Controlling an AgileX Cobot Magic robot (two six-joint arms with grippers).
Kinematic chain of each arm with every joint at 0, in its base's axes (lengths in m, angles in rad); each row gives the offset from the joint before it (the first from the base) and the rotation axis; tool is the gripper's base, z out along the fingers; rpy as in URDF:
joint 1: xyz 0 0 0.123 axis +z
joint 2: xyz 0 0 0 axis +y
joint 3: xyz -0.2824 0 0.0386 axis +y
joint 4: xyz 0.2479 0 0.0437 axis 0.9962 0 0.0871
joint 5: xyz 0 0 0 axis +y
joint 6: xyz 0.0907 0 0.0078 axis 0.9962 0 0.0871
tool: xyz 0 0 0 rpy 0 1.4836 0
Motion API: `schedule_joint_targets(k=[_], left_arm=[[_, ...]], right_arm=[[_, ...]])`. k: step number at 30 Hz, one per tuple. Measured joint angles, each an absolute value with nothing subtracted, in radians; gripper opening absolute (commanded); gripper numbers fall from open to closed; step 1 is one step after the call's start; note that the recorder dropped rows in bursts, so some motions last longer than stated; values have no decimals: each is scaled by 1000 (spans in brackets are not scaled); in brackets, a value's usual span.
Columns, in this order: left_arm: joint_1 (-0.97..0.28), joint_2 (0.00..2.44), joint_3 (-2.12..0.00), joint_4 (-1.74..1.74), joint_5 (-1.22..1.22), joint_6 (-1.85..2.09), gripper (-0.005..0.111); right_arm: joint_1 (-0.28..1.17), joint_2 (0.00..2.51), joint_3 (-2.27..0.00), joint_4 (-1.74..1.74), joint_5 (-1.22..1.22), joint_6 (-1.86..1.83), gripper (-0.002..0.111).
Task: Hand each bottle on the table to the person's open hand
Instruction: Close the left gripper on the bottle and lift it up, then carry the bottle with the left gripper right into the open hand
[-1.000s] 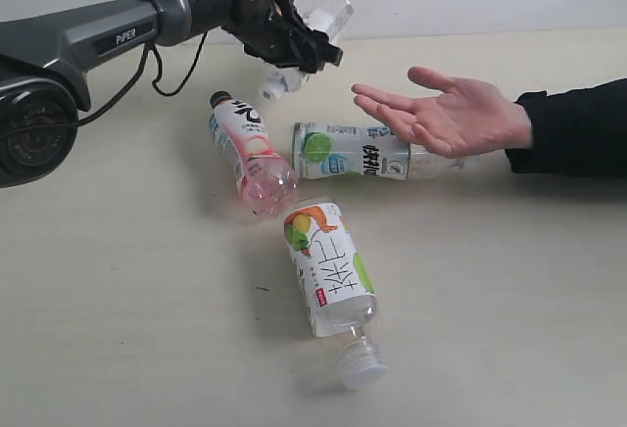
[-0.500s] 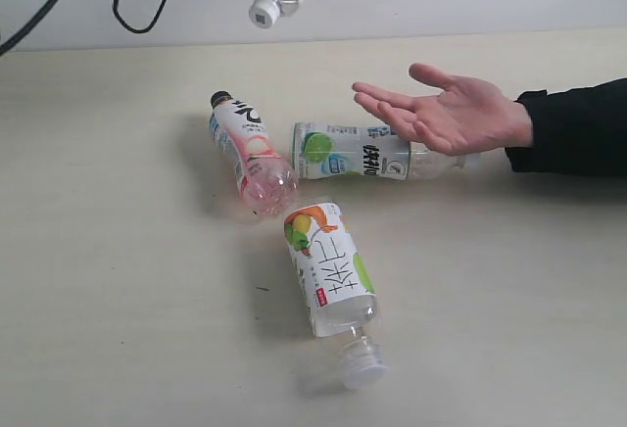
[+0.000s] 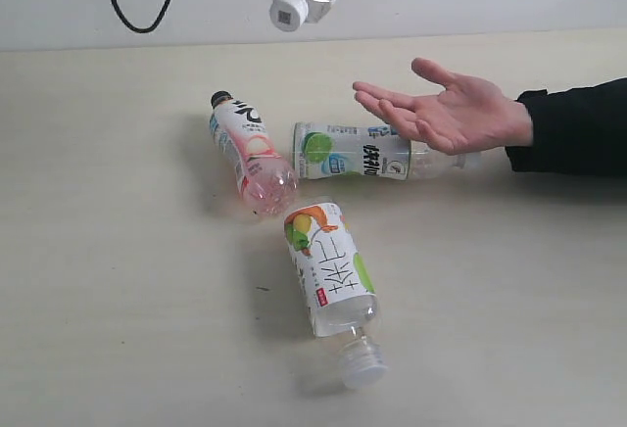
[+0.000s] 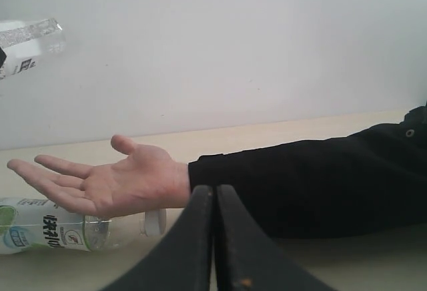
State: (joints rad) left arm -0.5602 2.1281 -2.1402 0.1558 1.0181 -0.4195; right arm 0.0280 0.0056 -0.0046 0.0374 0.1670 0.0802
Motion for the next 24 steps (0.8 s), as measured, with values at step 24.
schedule_joint_targets(k=[24], left_arm=[[-970, 1727, -1327, 926, 549, -1671, 0]], right_arm=[[28, 6, -5, 37, 167, 80, 1]])
